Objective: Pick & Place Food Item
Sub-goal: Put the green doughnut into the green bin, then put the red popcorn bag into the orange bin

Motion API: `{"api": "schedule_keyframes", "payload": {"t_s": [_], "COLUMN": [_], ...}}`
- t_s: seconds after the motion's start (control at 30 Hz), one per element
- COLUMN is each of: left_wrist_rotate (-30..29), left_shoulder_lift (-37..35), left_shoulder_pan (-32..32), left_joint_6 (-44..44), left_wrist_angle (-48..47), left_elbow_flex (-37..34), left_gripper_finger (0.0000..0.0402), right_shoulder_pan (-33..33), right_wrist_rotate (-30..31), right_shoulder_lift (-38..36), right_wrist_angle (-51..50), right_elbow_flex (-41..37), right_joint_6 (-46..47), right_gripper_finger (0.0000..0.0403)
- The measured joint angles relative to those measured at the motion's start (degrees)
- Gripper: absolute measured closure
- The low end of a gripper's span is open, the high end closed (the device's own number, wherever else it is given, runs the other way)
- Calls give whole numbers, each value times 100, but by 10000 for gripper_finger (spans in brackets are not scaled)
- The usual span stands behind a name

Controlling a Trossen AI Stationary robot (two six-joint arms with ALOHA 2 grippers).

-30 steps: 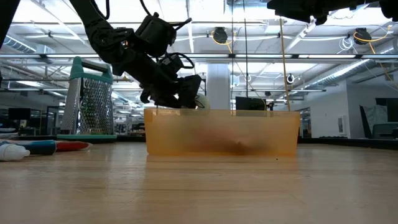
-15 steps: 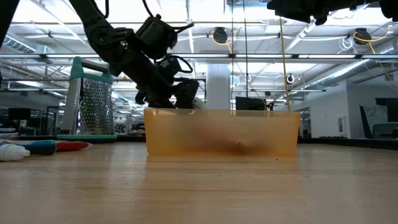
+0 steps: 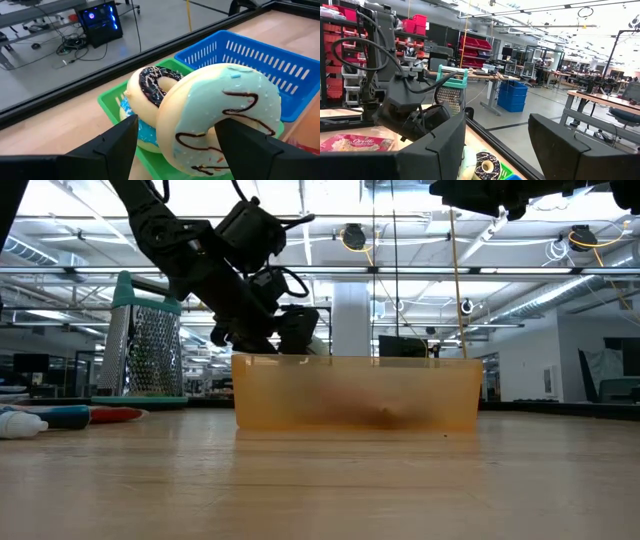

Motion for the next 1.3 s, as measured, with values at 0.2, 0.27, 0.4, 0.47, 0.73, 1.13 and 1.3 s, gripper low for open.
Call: {"api": "schedule_keyframes", "payload": {"t_s": [0.2,0.27,0.4,0.47,0.73,1.13,1.3], "left_wrist_rotate": [19,83,400,583,812,2196,2504], "left_shoulder_lift": [0,0,0,0,0,-25,-343], "left_shoulder_pan": [56,113,171,167,80,354,392], "left_joint_6": [-811,-1250,-1066,-884,-780,-1071,-966], "left_wrist_angle": [-117,-223,-268,-308,-298,-251,-449], "left_elbow_flex": [2,2,2,2,2,4,-1], "left_gripper_finger": [135,135,135,135,135,135,135], "right_shoulder_pan": [0,0,0,0,0,2,0], "right_wrist_rotate": [-1,-1,0,1,-1,1,1], "right_shoulder_lift": [0,0,0,0,0,0,0], "right_wrist_angle": [2,1,0,2,1,0,-4], "right_elbow_flex": [0,0,0,0,0,0,0], "right_joint_6": [7,10,15,15,15,4,0], "right_gripper_finger": [195,195,195,195,195,195,195]}}
